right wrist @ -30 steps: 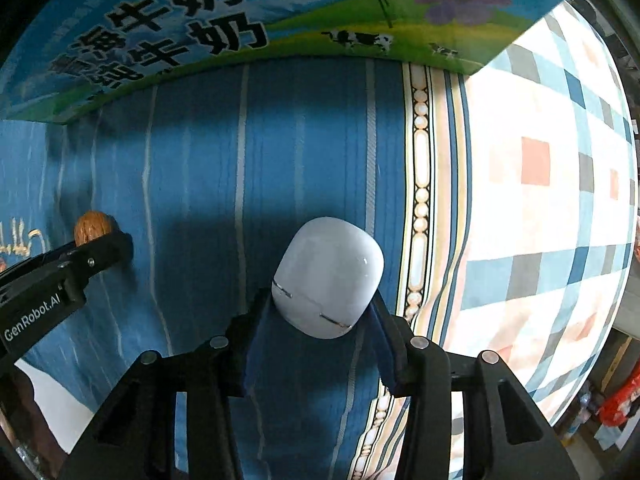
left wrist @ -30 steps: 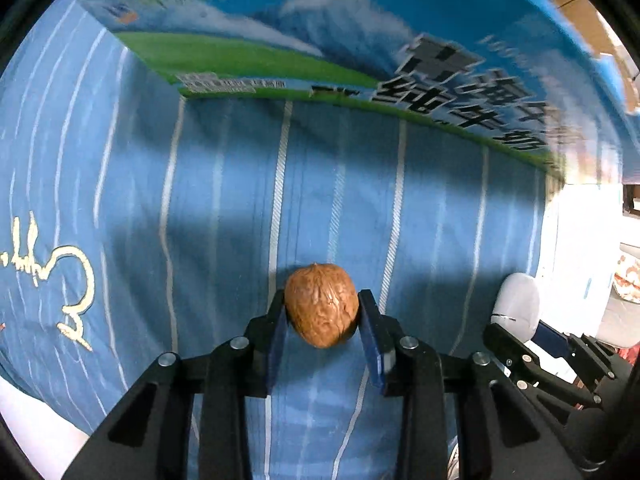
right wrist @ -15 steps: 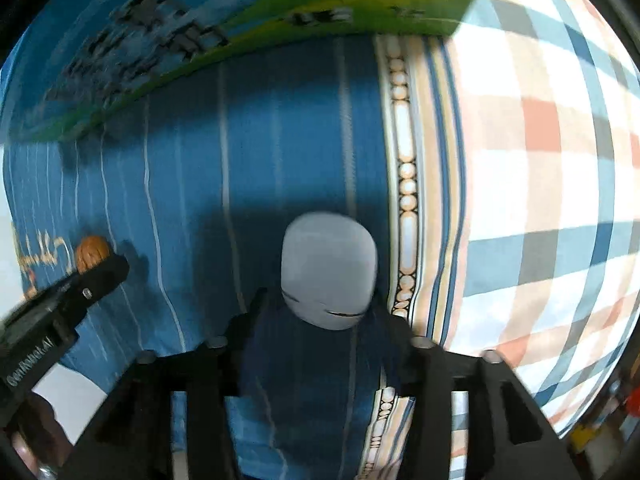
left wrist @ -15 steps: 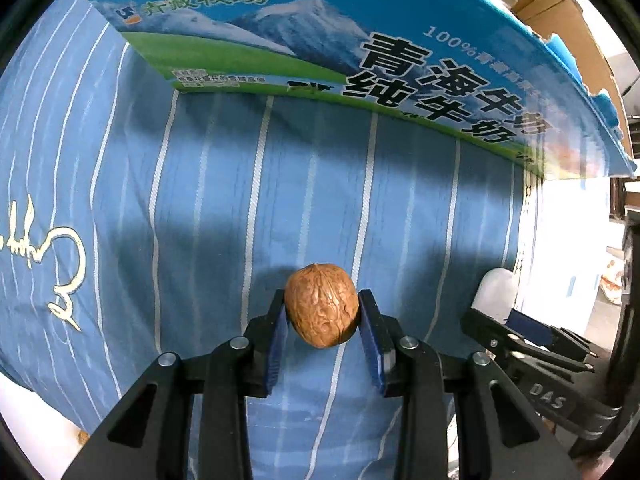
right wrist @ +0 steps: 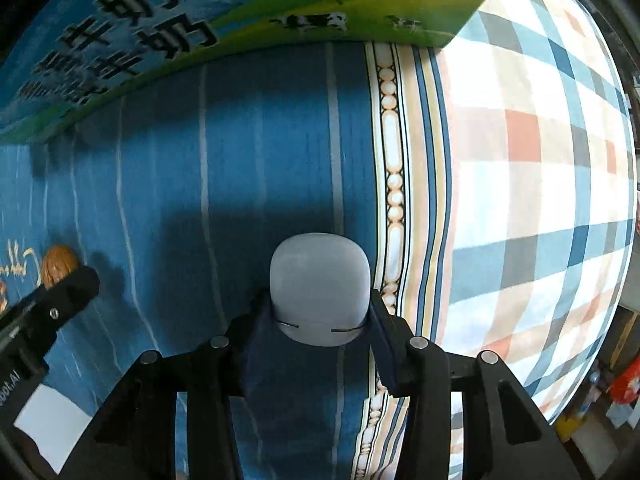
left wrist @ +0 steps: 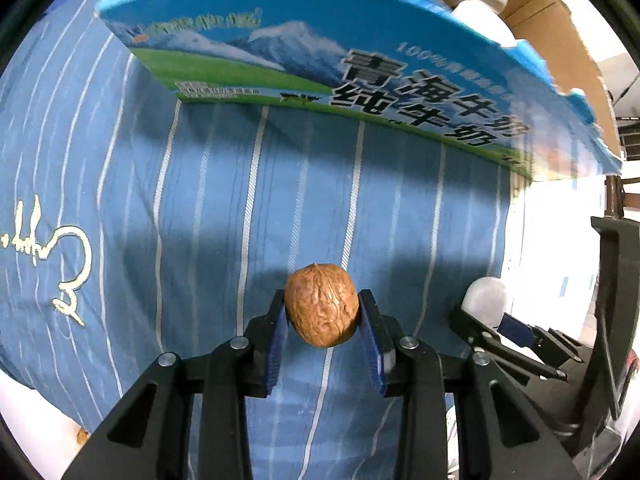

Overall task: Organize rigid objects
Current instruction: 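Lift the walnut and white oval case and carry them over the box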

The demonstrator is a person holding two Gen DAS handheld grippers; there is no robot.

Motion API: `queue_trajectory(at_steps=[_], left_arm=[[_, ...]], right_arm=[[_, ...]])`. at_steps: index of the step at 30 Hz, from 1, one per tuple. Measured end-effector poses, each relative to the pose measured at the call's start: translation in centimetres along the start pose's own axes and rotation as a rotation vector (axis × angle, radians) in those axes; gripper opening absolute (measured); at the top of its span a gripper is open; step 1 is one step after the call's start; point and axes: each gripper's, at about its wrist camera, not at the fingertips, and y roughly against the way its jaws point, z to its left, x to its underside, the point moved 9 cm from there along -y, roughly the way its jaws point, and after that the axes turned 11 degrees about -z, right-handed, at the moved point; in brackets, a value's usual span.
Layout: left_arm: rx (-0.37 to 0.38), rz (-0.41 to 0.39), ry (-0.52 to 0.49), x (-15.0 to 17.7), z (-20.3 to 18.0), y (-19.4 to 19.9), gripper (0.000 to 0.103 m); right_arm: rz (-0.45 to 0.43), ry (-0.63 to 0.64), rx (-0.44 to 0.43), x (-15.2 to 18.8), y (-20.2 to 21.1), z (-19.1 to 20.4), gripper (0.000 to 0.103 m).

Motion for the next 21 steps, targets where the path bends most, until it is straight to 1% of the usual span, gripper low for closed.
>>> queue_trajectory(at_steps=[2,5,9,12,13,15,16,17,19,21], left_arm=[[0.011,-0.017,-0.007,0.2,-0.4,1.1,0.031],[0.029,-0.049,-0.025,0.5,-1.2,3.3,0.031],[0.041,-0.112,-0.047,0.4,-2.1,7.0,0.031],[0.039,-0.167,-0.077,0.1,-2.7,9.8,0.031],[0.042,-0.186,-0.086,-0.2,-3.0,10.9,0.031],[0.042,-0.213,-0.101,-0.4,-2.9,12.5,0.031],[0.041,-0.229,-0.109,-0.5,-3.0,13.3,0.031],[0.039,-0.25,-0.117,-0.8,-3.1,14.3,0.031],[0.036,-0.284,-0.131,-1.3,-3.4,16.0,0.031],[0.041,-0.306,-0.138,-1.7,-3.6,17.1,0.031]], right_arm=[[-0.027,0.013,-0.036,1.4,1.8,0.1,0.048],[-0.057,0.018,-0.102,2.7,4.8,-0.1,0.048],[-0.131,0.022,-0.151,3.0,9.5,-0.6,0.048],[-0.198,0.039,-0.158,2.4,12.7,-1.1,0.048],[-0.226,0.045,-0.162,1.8,13.1,-2.7,0.048],[-0.282,0.064,-0.15,1.4,15.9,-3.2,0.048],[-0.303,0.065,-0.149,0.8,16.9,-4.7,0.048],[-0.322,0.07,-0.15,0.1,17.8,-4.9,0.048],[-0.351,0.075,-0.15,0.0,18.8,-4.2,0.048],[-0.381,0.085,-0.148,-0.4,20.4,-4.2,0.048]])
